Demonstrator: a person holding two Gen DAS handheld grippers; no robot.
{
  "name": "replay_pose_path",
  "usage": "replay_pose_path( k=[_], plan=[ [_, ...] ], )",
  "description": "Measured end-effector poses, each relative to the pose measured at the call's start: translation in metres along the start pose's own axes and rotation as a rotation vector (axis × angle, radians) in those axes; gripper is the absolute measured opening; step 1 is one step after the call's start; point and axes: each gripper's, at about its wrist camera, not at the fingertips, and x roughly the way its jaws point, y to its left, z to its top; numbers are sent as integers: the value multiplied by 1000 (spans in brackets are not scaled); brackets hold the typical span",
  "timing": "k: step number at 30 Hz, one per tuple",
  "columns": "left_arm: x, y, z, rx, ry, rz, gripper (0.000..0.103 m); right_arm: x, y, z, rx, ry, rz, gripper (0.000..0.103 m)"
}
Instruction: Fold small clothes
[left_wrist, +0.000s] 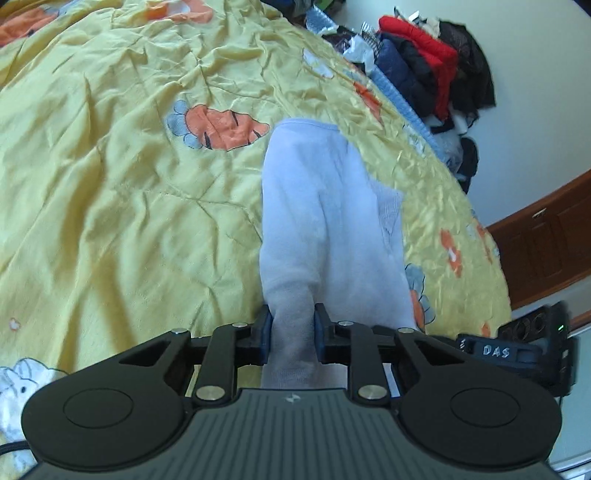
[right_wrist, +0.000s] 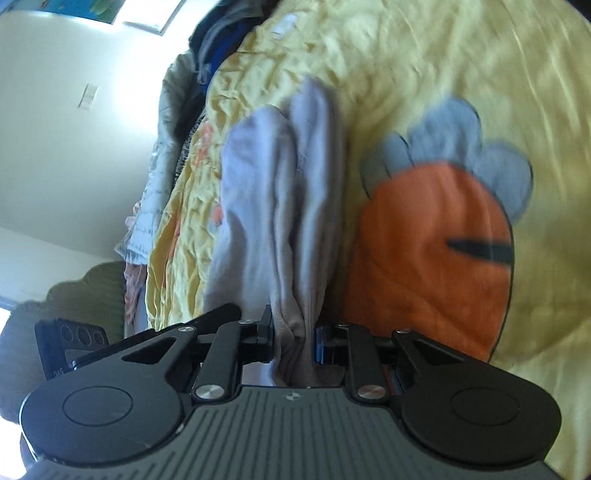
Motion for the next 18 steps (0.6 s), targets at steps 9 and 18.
replay_pose_path(
  k=[9,18],
  plan=[
    [-54,-46,-35,260,-200,95,26,-57,43,-42,-160,-253,-77,37],
    [-26,-54,-96,491,-104,28,25,-12,19,-55,2,-55,-35,26]
  ],
)
